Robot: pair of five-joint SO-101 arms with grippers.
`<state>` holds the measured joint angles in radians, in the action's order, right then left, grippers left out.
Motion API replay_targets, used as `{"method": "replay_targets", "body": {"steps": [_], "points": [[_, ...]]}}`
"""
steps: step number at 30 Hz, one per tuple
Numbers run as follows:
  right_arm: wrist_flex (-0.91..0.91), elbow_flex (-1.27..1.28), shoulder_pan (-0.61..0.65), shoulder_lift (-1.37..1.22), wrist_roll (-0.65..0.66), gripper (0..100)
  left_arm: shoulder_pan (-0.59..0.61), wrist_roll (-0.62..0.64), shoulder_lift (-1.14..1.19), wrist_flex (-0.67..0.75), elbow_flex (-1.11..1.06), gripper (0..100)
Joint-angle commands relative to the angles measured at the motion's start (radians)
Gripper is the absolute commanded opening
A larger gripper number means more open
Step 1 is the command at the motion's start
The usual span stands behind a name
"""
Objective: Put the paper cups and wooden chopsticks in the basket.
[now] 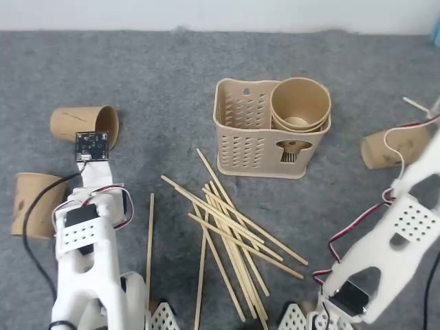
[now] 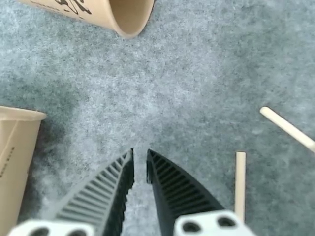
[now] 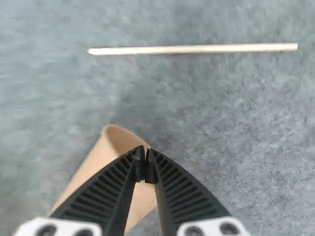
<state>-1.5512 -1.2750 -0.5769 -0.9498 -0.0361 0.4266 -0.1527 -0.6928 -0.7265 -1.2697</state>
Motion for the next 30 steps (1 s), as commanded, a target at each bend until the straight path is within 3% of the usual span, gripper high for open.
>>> {"method": "replay_targets", "body": {"steps": [1,7,15,23,30], "points": [[0.030,-0.011,-0.027,-0.024,-0.015,0.8,-0.025,-0.011,-0.031,-0.002,0.005,4],[-0.028,-0.009,0.001,-0.082,-0.006,0.8,-0.026,-0.011,-0.031,0.000,0.005,4],[-0.226,-0.009,0.174,-0.030,0.043,0.8,-0.025,-0.011,-0.031,0.000,0.005,4],[-0.248,0.002,0.302,0.005,0.014,0.8,-0.023,-0.011,-0.031,0.000,0.005,4],[-0.248,0.173,0.383,0.133,0.014,0.8,-0.026,-0.011,-0.031,0.000,0.007,4]]}}
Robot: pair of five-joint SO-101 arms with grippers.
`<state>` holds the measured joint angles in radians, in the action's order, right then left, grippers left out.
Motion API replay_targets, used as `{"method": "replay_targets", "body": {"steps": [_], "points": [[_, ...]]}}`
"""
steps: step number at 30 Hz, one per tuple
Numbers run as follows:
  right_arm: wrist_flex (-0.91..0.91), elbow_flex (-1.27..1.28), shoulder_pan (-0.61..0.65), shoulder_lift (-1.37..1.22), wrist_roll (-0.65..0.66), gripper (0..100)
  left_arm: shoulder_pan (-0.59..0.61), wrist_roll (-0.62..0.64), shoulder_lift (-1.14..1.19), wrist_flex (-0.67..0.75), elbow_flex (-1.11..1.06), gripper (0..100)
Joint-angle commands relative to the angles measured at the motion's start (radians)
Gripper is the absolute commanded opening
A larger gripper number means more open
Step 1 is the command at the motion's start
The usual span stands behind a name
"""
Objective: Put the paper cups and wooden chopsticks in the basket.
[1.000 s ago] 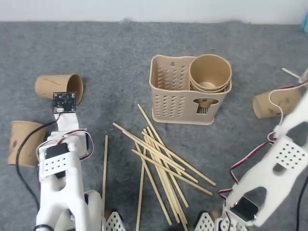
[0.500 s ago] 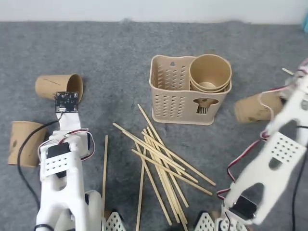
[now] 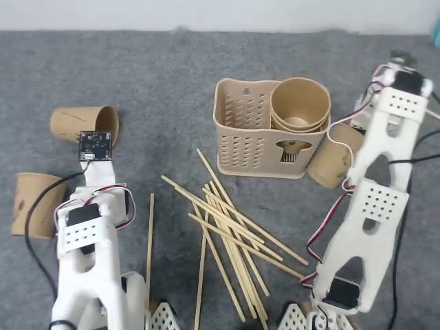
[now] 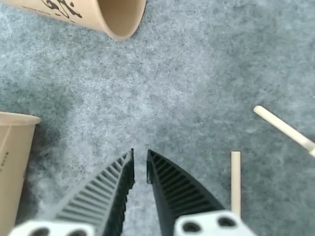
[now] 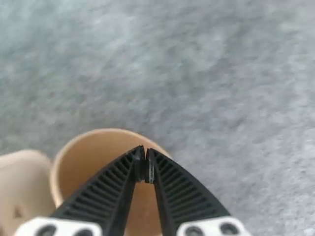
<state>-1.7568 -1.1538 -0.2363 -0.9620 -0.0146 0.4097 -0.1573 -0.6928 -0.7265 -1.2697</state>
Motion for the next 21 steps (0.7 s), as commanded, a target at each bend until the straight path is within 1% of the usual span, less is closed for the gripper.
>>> {"method": "replay_targets", "body": {"steps": [1,8,12,15,21], "points": [[-0.042,0.092,0.048,0.179,-0.008,0.8,-0.009,-0.006,-0.031,0.002,0.007,4],[-0.041,0.437,0.074,0.447,0.003,0.8,-0.009,-0.006,-0.031,0.002,0.007,4],[-0.039,0.632,0.077,0.610,0.057,0.8,-0.008,-0.006,-0.031,0.002,0.007,4],[-0.036,0.779,0.099,0.730,0.069,0.8,-0.008,-0.006,-0.031,0.002,0.007,4],[-0.036,0.980,0.131,0.961,0.069,0.9,-0.006,-0.006,-0.031,0.002,0.007,4]]}}
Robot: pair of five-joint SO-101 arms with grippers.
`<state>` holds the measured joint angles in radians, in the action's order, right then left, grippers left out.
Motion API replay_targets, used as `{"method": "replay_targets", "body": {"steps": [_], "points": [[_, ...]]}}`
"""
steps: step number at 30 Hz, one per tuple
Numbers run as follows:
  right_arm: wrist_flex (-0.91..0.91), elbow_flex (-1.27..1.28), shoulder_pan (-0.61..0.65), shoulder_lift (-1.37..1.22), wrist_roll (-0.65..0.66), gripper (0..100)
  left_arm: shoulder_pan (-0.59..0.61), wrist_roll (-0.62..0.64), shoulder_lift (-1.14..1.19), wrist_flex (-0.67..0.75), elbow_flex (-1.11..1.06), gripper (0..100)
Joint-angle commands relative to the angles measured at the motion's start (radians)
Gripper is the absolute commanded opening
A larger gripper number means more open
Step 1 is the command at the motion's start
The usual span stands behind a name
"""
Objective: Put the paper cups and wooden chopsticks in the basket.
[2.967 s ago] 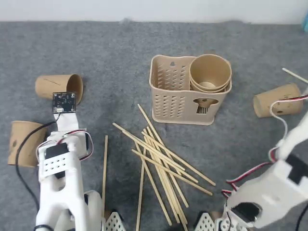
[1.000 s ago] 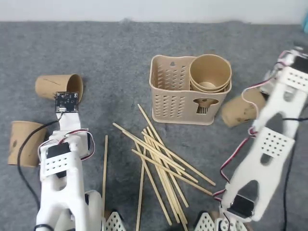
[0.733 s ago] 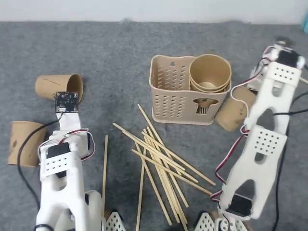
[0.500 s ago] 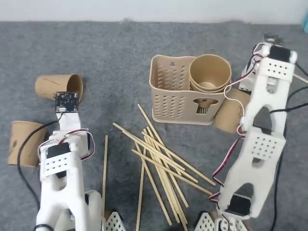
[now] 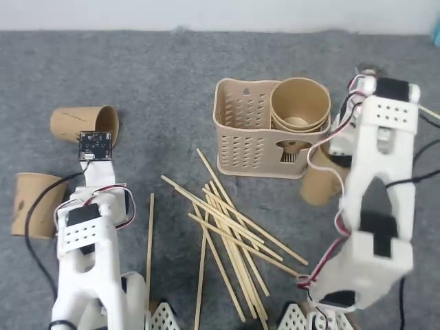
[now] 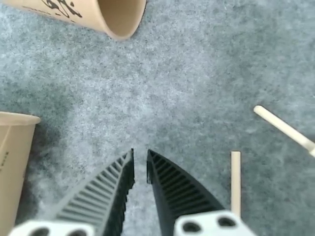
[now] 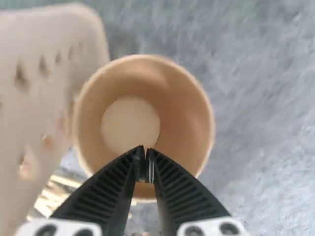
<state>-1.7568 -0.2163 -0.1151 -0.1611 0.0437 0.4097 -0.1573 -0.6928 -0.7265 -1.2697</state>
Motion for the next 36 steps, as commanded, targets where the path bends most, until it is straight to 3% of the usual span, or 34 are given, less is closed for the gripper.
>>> {"method": "replay_targets", "body": {"steps": [1,4,10,34,36], "points": [[-0.036,0.061,0.007,0.202,0.011,0.9,-0.006,-0.006,-0.031,0.002,0.007,4],[-0.036,0.087,-0.019,0.314,0.011,2.0,-0.006,-0.006,-0.031,0.002,0.007,4],[-0.036,0.112,-0.113,0.418,0.011,14.4,-0.005,-0.006,-0.031,0.000,0.007,4],[0.329,0.580,-0.013,0.417,-0.038,13.1,-0.005,-0.006,-0.031,-0.002,0.005,4],[0.360,0.609,-0.008,0.417,-0.038,8.4,-0.005,-0.006,-0.031,-0.002,0.005,4]]}}
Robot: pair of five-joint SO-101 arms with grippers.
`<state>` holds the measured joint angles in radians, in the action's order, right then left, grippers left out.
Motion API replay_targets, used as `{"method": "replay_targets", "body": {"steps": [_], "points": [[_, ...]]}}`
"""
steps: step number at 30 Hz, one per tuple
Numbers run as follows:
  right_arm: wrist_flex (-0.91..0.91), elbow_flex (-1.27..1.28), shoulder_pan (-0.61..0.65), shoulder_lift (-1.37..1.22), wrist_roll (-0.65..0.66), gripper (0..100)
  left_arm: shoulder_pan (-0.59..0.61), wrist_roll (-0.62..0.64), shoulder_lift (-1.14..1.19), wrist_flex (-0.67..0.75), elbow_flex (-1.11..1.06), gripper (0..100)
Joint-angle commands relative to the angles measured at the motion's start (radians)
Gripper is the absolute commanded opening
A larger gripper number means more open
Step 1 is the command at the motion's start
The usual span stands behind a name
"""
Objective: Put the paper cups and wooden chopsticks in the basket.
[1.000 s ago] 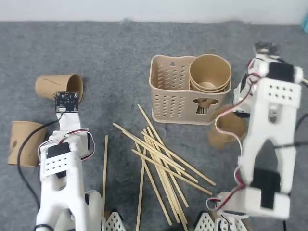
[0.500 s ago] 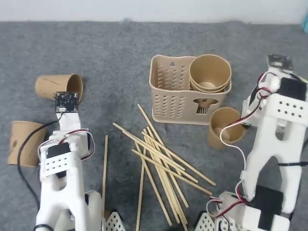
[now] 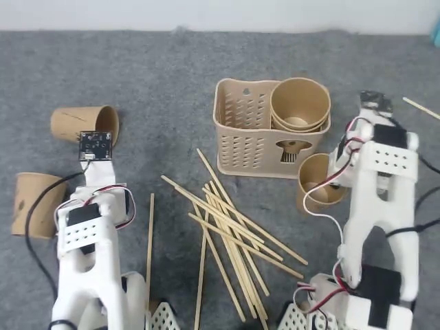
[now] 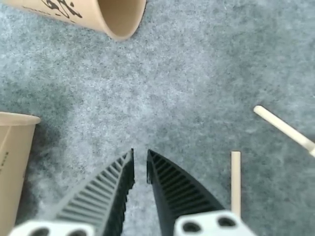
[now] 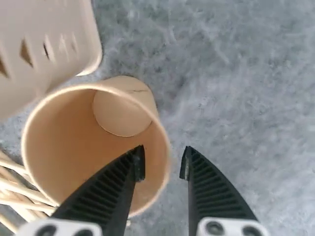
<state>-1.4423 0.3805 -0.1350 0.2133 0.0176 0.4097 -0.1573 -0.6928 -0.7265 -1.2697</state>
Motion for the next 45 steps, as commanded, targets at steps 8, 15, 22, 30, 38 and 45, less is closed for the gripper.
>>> {"method": "replay_targets", "body": {"steps": [8,15,22,30,38,45], "points": [[-0.024,-0.032,-0.067,0.064,-0.009,0.8,-0.005,-0.006,-0.031,-0.002,0.005,4],[-0.249,-0.364,-0.202,0.114,0.017,0.7,-0.005,-0.006,-0.031,-0.002,0.005,4],[-0.358,-0.729,-0.214,0.173,-0.041,0.6,-0.005,-0.006,-0.031,0.000,0.005,4],[-0.355,-0.984,0.013,0.183,-0.103,0.6,-0.005,-0.006,-0.031,0.000,0.005,4],[-0.343,-1.108,0.236,0.148,-0.104,0.7,-0.005,-0.006,-0.031,0.000,0.005,4],[-0.326,-1.115,0.228,-0.035,-0.104,0.7,-0.005,-0.006,-0.031,0.000,0.007,4]]}}
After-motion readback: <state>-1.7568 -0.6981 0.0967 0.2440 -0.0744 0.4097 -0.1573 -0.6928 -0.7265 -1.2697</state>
